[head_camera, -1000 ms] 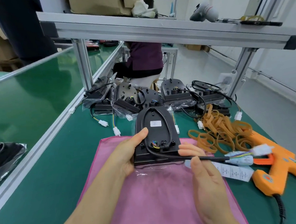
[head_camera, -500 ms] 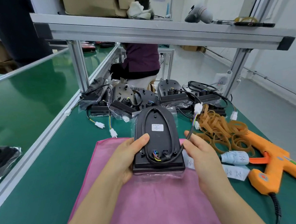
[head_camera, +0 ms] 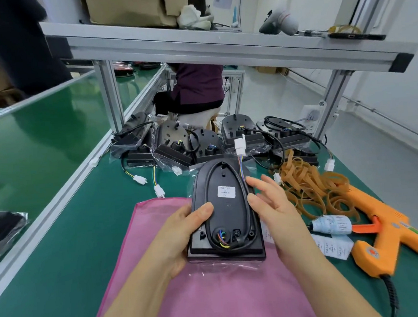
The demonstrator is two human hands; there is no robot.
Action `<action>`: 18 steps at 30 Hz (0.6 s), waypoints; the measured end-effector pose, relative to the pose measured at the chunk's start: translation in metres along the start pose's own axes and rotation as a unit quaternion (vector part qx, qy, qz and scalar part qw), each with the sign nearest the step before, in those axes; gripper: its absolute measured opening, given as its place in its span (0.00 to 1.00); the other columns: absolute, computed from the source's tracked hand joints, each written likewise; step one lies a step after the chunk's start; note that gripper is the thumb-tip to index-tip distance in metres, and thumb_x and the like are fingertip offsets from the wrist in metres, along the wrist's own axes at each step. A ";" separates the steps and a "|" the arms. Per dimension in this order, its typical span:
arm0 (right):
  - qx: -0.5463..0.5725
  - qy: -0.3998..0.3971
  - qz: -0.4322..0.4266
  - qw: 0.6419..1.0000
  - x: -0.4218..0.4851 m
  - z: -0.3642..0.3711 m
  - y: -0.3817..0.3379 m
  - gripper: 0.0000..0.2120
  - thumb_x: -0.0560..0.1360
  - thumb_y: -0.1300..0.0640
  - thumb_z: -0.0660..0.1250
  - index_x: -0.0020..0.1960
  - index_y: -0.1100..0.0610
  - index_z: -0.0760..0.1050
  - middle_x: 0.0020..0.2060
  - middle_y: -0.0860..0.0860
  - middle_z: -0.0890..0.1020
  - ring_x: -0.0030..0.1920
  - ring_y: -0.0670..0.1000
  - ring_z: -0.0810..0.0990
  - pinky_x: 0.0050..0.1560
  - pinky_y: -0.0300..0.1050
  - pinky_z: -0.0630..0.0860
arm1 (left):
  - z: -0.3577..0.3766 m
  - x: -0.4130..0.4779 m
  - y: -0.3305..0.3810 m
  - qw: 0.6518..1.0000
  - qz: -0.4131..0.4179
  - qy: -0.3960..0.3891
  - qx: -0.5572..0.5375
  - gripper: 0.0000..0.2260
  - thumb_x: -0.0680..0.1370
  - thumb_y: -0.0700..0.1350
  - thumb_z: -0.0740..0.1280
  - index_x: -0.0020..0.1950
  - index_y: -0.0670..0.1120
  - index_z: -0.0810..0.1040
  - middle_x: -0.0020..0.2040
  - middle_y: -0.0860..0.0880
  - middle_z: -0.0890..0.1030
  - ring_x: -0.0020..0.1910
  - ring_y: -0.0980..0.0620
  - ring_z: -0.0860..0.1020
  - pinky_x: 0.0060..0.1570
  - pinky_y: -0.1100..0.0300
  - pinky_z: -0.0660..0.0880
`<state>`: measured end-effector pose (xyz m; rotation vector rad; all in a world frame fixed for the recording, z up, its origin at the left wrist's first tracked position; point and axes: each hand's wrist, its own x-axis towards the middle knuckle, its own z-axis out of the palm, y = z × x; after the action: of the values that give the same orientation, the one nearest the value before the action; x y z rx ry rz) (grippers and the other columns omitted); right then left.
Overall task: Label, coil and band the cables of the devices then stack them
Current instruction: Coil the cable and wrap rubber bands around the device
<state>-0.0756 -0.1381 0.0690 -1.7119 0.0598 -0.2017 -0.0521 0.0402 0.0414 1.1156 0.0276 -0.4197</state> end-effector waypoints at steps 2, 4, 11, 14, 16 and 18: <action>0.145 -0.017 0.074 0.987 0.002 -0.002 0.002 0.20 0.76 0.61 0.67 0.63 0.43 0.71 0.55 0.48 0.79 0.49 0.43 0.84 0.44 0.42 0.81 | 0.001 -0.002 -0.001 1.000 -0.003 0.000 0.005 0.22 0.66 0.48 0.72 0.57 0.38 0.78 0.50 0.40 0.85 0.44 0.45 0.85 0.38 0.56 0.81; 0.243 -0.052 0.158 0.956 0.005 -0.003 0.003 0.22 0.72 0.60 0.68 0.65 0.52 0.71 0.53 0.53 0.82 0.46 0.49 0.85 0.40 0.45 0.82 | -0.001 -0.002 -0.002 1.000 -0.009 0.007 0.017 0.24 0.65 0.48 0.72 0.57 0.38 0.77 0.50 0.40 0.85 0.45 0.44 0.85 0.40 0.55 0.82; 0.331 -0.114 0.269 0.897 0.010 0.000 0.022 0.17 0.71 0.54 0.66 0.56 0.62 0.82 0.55 0.61 0.82 0.55 0.59 0.83 0.51 0.52 0.81 | -0.013 0.004 0.002 0.992 -0.076 -0.029 0.100 0.29 0.65 0.53 0.74 0.62 0.42 0.77 0.55 0.43 0.84 0.54 0.44 0.83 0.50 0.53 0.81; 0.322 -0.085 0.286 0.898 0.014 0.006 0.028 0.20 0.70 0.54 0.66 0.59 0.63 0.80 0.55 0.62 0.82 0.55 0.60 0.82 0.53 0.53 0.79 | -0.019 0.011 0.011 0.976 -0.093 -0.050 0.189 0.29 0.66 0.57 0.77 0.62 0.45 0.78 0.55 0.47 0.84 0.57 0.46 0.82 0.60 0.50 0.76; 0.316 -0.070 0.290 0.901 0.017 0.009 0.030 0.17 0.73 0.55 0.65 0.58 0.63 0.79 0.54 0.61 0.83 0.54 0.60 0.83 0.54 0.54 0.78 | -0.016 0.018 0.021 0.955 -0.052 -0.004 0.292 0.30 0.64 0.65 0.73 0.58 0.48 0.80 0.56 0.51 0.83 0.59 0.48 0.79 0.66 0.50 0.71; 0.315 -0.058 0.297 0.900 0.021 0.011 0.033 0.14 0.74 0.56 0.65 0.55 0.63 0.81 0.52 0.61 0.84 0.51 0.59 0.84 0.54 0.54 0.78 | -0.003 0.028 0.031 0.892 0.087 0.099 0.432 0.24 0.68 0.66 0.70 0.56 0.52 0.78 0.55 0.52 0.79 0.58 0.51 0.74 0.62 0.58 0.70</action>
<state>-0.0509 -0.1359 0.0366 -0.9909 0.3834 0.3137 -0.0146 0.0457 0.0607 2.0244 -0.0883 -0.1390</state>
